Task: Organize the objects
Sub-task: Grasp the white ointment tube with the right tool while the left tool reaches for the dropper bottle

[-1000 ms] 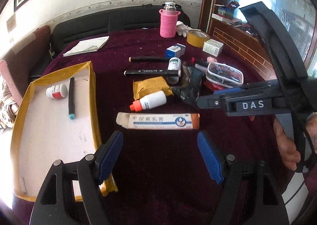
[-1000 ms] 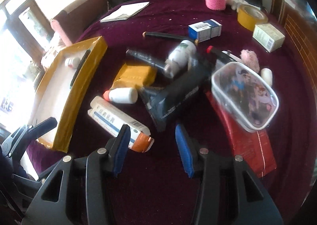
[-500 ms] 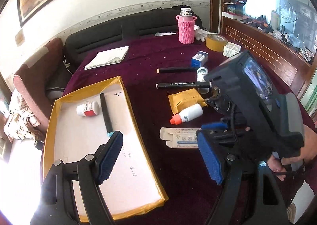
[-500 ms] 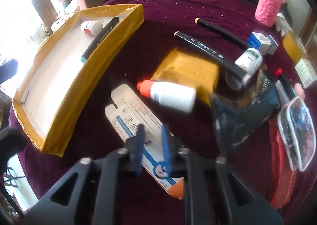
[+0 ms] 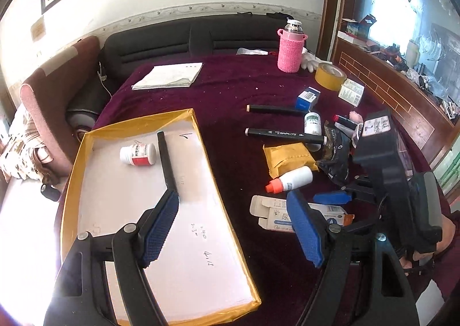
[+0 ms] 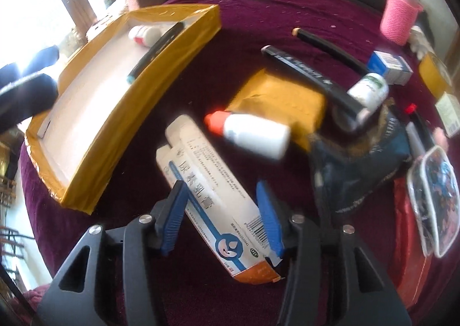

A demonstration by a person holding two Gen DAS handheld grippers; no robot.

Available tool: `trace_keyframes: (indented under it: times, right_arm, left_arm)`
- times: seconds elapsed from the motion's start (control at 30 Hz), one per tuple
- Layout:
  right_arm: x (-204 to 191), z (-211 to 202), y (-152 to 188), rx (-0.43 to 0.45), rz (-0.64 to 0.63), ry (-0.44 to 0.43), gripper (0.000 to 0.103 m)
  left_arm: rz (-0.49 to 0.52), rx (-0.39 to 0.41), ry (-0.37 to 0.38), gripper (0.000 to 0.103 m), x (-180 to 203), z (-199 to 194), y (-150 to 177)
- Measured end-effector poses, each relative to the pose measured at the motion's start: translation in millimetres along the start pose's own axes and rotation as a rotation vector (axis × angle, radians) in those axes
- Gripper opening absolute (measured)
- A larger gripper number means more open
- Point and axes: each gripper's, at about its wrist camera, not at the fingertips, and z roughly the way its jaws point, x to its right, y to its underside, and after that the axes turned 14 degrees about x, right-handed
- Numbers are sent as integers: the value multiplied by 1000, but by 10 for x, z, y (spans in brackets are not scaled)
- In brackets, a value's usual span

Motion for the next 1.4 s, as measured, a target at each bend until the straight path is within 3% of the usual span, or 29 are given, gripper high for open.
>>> trace_keyframes:
  times: [0.1,0.17,0.2,0.23,0.53,0.67,0.73,0.87,0.93,0.97,1.03,1.07,1.13,1.2,1.23,1.27,1.33,1.4]
  right_arm:
    - [-215,84,41,-5,-118,73,58]
    - [-227,88,41,-12,-106,72,54]
    - [-182,67,24,-21,-68,79,35]
    - [-148,46,27,-27,-53,101,4]
    - [558,-599,483,9,254,145,5]
    - [824,-868,672,48,384,128,5]
    - [890,-928,710,64,414,122,5]
    - [900,-966,763,78,442,98,5]
    - [943,-995,811,84,452,81,5]
    - [939,-996,827,86,455,77,5]
    - [959,-990,850,93,468,62,5]
    - [968,-974,852,96,473,56,5]
    - [980,-977,871,101,481,44,6]
    - [982,-1003,896,104,478,42,6]
    - [993,-987,885,106,477,40,6]
    - [1004,-981,887,107,478,38,6]
    - [1015,-974,903,114,485,26,6]
    - [1018,-938,913,115,494,15,6]
  left_arm:
    - [14,-1,-20,71,-2,33,-1]
    - [9,-3,-7,72,-3,62,-7]
    - [10,-11,-2,72,6,88,-6]
    - [15,-18,-1,72,25,119,-7]
    - [189,-93,69,71,547,654,30]
    - [365,-165,29,71,872,1115,134]
    - [451,-170,-53,72,976,1293,198]
    - [488,-163,-65,72,1056,1311,209]
    - [520,-257,-19,67,1084,1384,299]
    - [513,-244,15,54,1079,1355,288]
    - [493,-304,64,35,1060,1340,275]
    - [476,-309,65,34,1031,1304,240]
    - [484,-210,42,35,971,1162,123]
    - [477,-131,37,47,880,1077,4]
    - [456,-123,48,63,822,1082,-58]
    - [415,-129,55,69,749,1119,-113]
    - [305,-175,66,69,612,1282,-203]
    - [253,-234,32,69,576,1465,-211]
